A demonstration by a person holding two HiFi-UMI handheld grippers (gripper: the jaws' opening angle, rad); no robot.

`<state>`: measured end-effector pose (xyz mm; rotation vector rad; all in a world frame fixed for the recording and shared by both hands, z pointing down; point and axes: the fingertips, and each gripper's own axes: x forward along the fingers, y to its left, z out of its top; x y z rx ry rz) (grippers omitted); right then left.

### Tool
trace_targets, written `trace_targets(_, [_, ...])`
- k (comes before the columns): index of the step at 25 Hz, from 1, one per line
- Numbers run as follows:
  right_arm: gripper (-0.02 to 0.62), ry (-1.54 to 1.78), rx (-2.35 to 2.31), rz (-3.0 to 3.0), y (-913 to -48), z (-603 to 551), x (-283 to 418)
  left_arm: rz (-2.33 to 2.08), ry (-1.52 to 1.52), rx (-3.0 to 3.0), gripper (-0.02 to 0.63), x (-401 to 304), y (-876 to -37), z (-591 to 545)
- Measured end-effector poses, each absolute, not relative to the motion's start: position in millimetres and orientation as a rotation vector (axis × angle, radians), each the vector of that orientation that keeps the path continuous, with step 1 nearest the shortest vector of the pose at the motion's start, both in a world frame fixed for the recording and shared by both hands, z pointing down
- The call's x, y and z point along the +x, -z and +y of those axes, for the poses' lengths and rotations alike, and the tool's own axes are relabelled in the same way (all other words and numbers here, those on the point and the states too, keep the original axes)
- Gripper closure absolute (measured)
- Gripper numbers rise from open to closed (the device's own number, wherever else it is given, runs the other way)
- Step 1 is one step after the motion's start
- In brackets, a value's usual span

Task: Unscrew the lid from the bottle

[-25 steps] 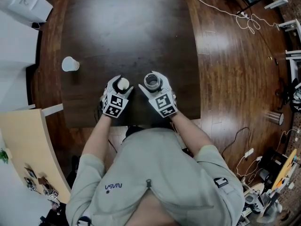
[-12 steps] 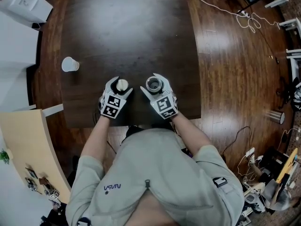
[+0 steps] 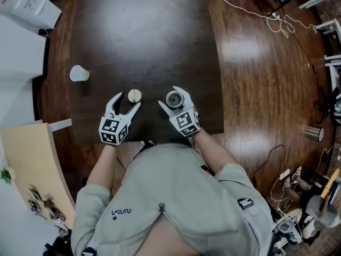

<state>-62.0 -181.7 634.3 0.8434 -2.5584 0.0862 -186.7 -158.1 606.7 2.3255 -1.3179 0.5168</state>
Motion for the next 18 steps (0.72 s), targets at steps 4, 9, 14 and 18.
trace_targets(4, [0.296,-0.069,0.861,-2.584,-627,-189,-70,-1.394,-0.436,2.282,0.291,-193,-588,-141])
trace_targets(9, [0.296,-0.05,0.854,-2.615,-626,-197,-88,-1.441,-0.403,2.232,0.307,-195,-580,-128])
trace_targets(14, [0.296,-0.042,0.839,-2.629,-629,-195,-92,-1.442,-0.331,2.223,0.307,-179,-568,-123])
trace_targets(18, [0.292,-0.08,0.77,-2.641,-633,-188,-96,-1.451,-0.281,2.205,0.307,-169,-561,-122])
